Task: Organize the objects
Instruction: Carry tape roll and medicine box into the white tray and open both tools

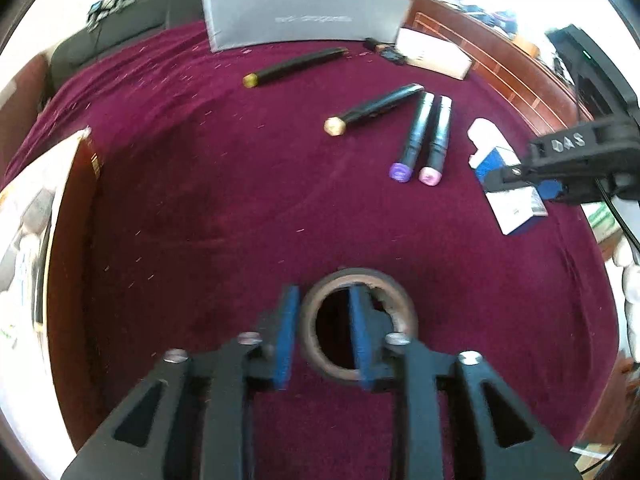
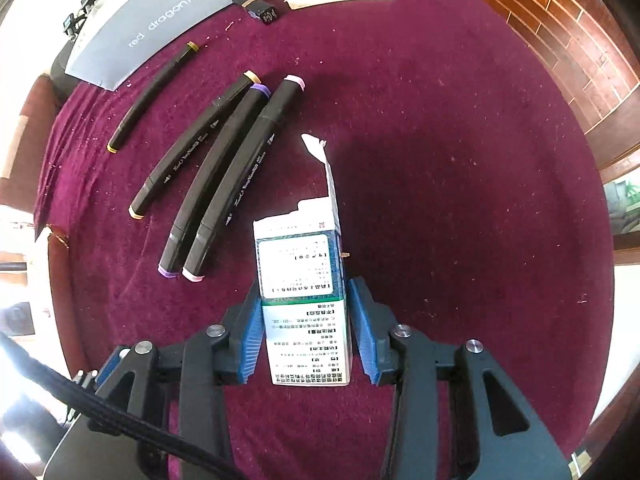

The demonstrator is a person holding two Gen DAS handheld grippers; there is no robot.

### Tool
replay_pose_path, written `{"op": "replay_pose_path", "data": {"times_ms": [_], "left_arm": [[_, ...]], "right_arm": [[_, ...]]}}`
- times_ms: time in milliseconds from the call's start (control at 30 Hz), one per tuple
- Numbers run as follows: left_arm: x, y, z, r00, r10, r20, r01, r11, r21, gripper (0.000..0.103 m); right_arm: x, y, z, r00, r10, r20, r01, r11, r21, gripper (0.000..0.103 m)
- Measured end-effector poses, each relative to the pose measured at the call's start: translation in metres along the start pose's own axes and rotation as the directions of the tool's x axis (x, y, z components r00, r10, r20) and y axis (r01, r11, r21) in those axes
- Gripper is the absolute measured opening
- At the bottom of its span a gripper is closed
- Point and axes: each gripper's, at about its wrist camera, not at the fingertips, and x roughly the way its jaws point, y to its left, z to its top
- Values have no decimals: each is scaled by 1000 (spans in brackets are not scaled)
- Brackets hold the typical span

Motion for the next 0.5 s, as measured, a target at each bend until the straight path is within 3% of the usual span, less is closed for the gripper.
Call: {"op": "replay_pose_path", "data": {"times_ms": [33, 133, 167, 200, 233, 300, 500], "left_arm": [[1, -5, -2, 1000, 4, 14, -4, 1000, 19, 40], [1, -13, -7, 998, 33, 52, -36, 998, 46, 43], [0, -11, -6, 999, 26, 47, -28, 999, 36, 40], [-1, -8, -5, 999, 31, 39, -32, 999, 26, 20], [-3, -3, -4, 999, 34, 23, -34, 999, 14, 7], [-8, 9, -5, 1000, 14, -7, -14, 999, -30, 7], [-47, 36, -23, 999, -18, 38, 23, 991, -133, 7]], "right_arm": [[0, 2, -1, 1000, -11, 3, 12, 1000, -7, 38], [0, 9, -4, 999, -52, 15, 52, 998, -40, 38], [0, 10, -6, 998, -57, 15, 58, 997, -47, 38], [0, 11, -8, 999, -49, 9, 50, 997, -51, 35], [0, 11, -10, 999, -35, 0, 35, 998, -55, 32], [-4, 13, -16, 1000, -12, -8, 12, 998, -69, 32], [-22, 24, -38, 997, 75, -5, -75, 990, -116, 32]]}}
